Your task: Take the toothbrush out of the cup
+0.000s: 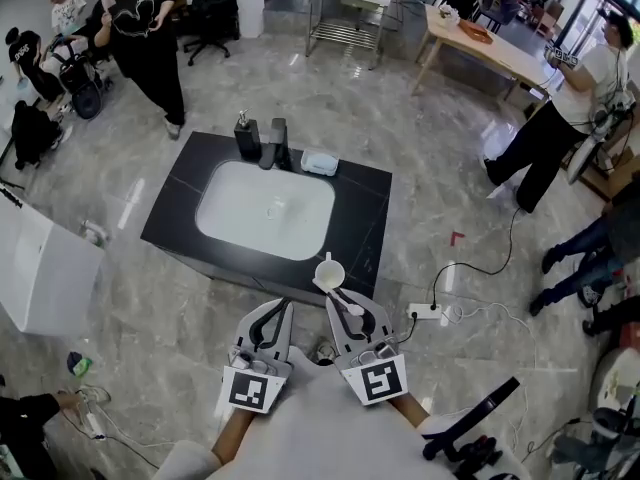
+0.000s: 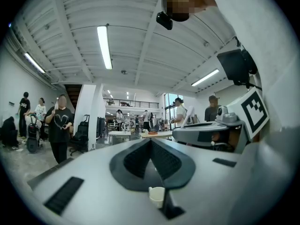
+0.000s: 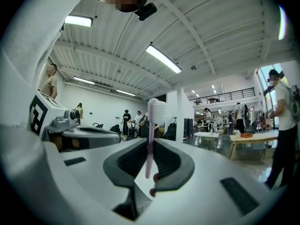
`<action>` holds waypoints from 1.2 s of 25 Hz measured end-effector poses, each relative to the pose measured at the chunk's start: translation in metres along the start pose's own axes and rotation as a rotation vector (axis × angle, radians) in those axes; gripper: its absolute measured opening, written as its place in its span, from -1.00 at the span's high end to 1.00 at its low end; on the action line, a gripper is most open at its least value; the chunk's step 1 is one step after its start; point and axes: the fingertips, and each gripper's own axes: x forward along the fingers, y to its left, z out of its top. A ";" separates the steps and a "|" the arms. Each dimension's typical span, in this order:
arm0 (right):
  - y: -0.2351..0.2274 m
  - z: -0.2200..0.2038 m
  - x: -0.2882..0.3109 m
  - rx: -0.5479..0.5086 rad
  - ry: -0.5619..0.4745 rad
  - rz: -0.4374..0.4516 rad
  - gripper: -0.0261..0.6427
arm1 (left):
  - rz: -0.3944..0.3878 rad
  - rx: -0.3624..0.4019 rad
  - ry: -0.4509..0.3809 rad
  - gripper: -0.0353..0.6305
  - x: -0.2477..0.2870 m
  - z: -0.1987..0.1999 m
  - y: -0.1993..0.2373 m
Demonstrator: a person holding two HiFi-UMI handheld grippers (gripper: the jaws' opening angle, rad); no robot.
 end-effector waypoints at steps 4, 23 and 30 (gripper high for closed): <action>0.000 -0.003 -0.015 0.010 0.022 -0.018 0.78 | -0.008 -0.005 0.009 0.91 -0.005 0.000 -0.009; 0.003 -0.006 -0.028 0.025 0.026 -0.034 0.78 | -0.020 0.003 0.027 0.91 -0.009 -0.002 -0.020; 0.002 -0.006 -0.026 0.024 0.017 -0.040 0.78 | -0.020 0.005 0.022 0.91 -0.008 -0.002 -0.018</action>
